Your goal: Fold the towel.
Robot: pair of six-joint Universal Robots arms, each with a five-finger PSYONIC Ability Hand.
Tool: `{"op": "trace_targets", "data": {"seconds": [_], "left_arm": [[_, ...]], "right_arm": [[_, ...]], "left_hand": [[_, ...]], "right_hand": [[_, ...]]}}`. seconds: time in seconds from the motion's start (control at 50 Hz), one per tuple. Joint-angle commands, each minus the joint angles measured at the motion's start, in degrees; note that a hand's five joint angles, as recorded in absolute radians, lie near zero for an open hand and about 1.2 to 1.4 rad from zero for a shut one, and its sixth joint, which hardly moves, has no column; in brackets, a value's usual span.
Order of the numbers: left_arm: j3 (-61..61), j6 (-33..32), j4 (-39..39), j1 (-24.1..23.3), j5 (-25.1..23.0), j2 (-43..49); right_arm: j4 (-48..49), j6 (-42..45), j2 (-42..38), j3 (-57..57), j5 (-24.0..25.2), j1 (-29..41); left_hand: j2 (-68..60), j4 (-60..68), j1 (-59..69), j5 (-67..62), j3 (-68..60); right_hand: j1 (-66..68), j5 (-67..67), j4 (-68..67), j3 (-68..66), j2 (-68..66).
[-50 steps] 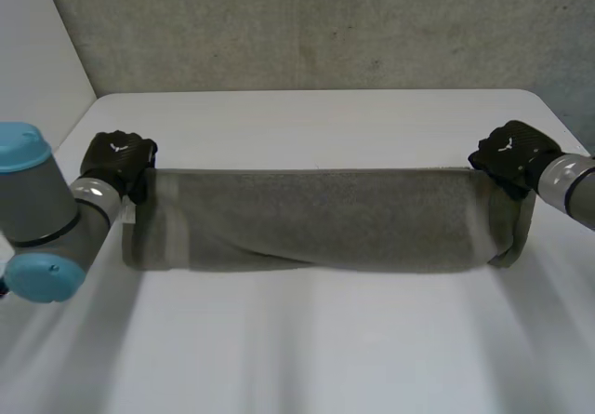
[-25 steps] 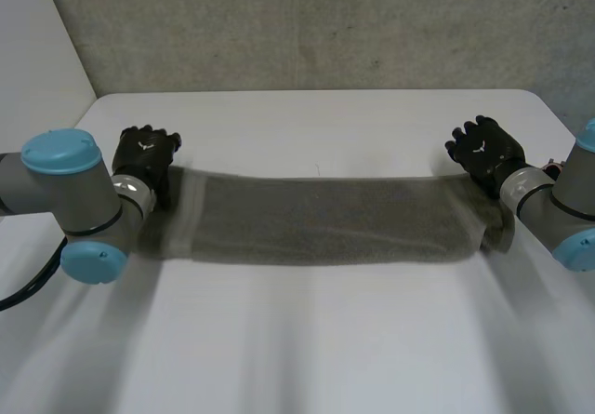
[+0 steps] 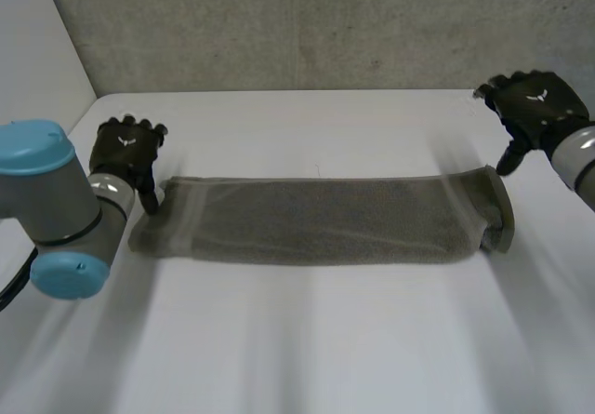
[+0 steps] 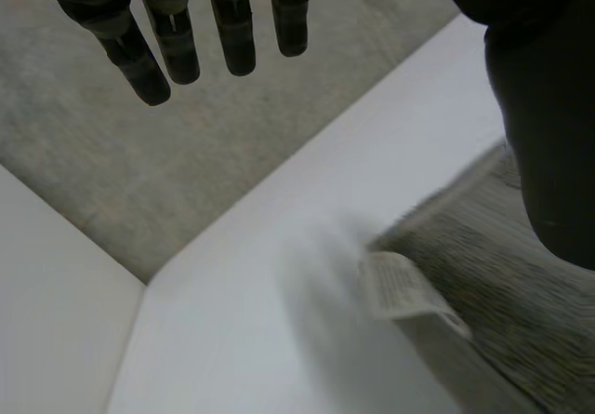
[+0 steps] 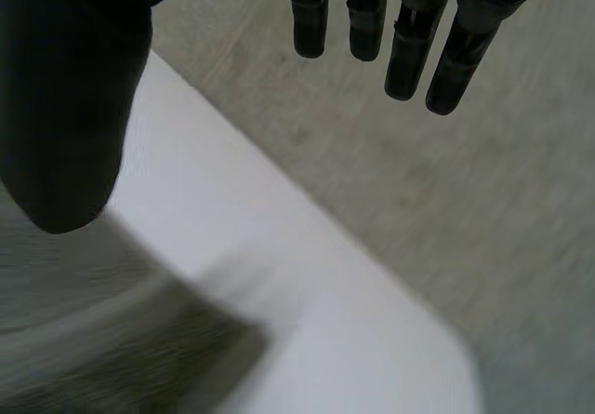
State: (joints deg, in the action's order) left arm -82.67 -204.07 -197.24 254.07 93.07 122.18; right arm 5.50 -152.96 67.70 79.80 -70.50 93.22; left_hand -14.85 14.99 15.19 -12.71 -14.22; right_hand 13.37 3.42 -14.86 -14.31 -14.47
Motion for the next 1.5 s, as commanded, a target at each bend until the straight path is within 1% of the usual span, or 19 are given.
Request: {"op": "trace_targets", "data": {"seconds": [0.02, 0.1, 0.16, 0.26, 0.3, 0.36, 0.4, 0.48, 0.56, 0.72, 1.02, 1.34, 1.5], "left_arm": [[-5.5, 0.1, -0.6, -0.1, -3.3, -1.6], [-5.9, 0.2, -1.5, 0.4, -3.3, -1.6], [-6.0, 0.2, -2.4, 0.4, -3.3, -1.2], [-6.0, 0.2, -3.0, 0.5, -3.3, -0.6], [-6.2, 0.2, -3.1, 0.5, -3.3, -0.5], [-6.2, 0.2, -3.0, 0.5, -3.3, -0.5], [-6.6, 0.2, -3.1, 0.5, -3.3, -0.5], [-7.1, 0.2, -3.3, 0.4, -3.3, -0.5], [-7.2, 0.2, -3.8, 0.2, -3.3, -0.5], [-7.2, 0.2, -3.8, 0.2, -3.3, -0.4], [-7.2, 0.2, -3.8, -0.1, -3.3, -0.2], [-7.2, 0.2, -3.9, -0.1, -3.4, 0.3], [-7.2, 0.2, -3.9, -0.1, -3.4, 0.4]], "right_arm": [[-12.7, -10.0, 0.9, 3.5, 1.2, -5.2], [-11.6, -10.1, 0.2, 5.5, 1.1, -5.6], [-9.7, -10.4, -2.0, 6.5, 0.8, -5.8], [-7.9, -11.0, -5.1, 7.3, 0.4, -5.9], [-6.9, -11.5, -5.7, 8.0, 0.4, -5.9], [-6.5, -11.5, -5.7, 8.5, 0.4, -6.0], [-6.1, -11.6, -5.4, 9.4, 0.4, -6.7], [-5.9, -11.6, -4.4, 10.7, 0.6, -7.0], [-4.7, -11.6, -1.0, 14.5, 1.0, -8.1], [-0.3, -10.8, 1.9, 20.4, 1.4, -8.9], [2.2, -10.7, 1.0, 20.2, 1.6, -8.1], [3.1, -10.1, -5.3, 17.1, 0.8, -8.1], [3.8, -10.1, -5.7, 17.1, 0.6, -8.1]], "left_hand": [[3.1, -3.3, -3.5, 11.0, 2.5], [2.9, -3.1, -3.3, 10.8, 2.3], [2.6, -2.8, -3.0, 10.5, 2.0], [2.6, -2.8, -3.0, 10.5, 2.0], [2.6, -2.8, -3.0, 10.5, 2.0], [2.6, -2.8, -3.0, 10.5, 2.0], [2.6, -2.8, -3.0, 10.5, 2.0], [2.6, -2.8, -3.0, 10.5, 2.0], [2.6, -2.8, -3.0, 10.5, 2.0], [2.6, -2.8, -3.0, 10.5, 2.0], [2.6, -2.8, -3.0, 10.5, 2.0], [2.6, -2.8, -3.0, 10.5, 2.0], [2.6, -2.8, -3.0, 10.5, 2.0]], "right_hand": [[3.9, 3.9, -2.4, -3.0, -2.8], [3.9, 3.9, -2.5, -3.0, -2.8], [4.8, 4.7, -3.3, -3.8, -3.7], [11.0, 11.0, -9.5, -10.1, -9.9], [17.0, 17.0, -15.6, -16.1, -15.9], [19.9, 19.9, -18.4, -19.0, -18.8], [25.6, 25.6, -24.1, -24.7, -24.5], [28.7, 28.6, -27.2, -27.7, -27.6], [31.9, 31.8, -30.4, -30.9, -30.8], [30.2, 30.1, -28.7, -29.2, -29.1], [28.5, 28.5, -27.0, -27.6, -27.4], [28.5, 28.5, -27.0, -27.6, -27.4], [29.7, 29.6, -28.2, -28.7, -28.6]]}}
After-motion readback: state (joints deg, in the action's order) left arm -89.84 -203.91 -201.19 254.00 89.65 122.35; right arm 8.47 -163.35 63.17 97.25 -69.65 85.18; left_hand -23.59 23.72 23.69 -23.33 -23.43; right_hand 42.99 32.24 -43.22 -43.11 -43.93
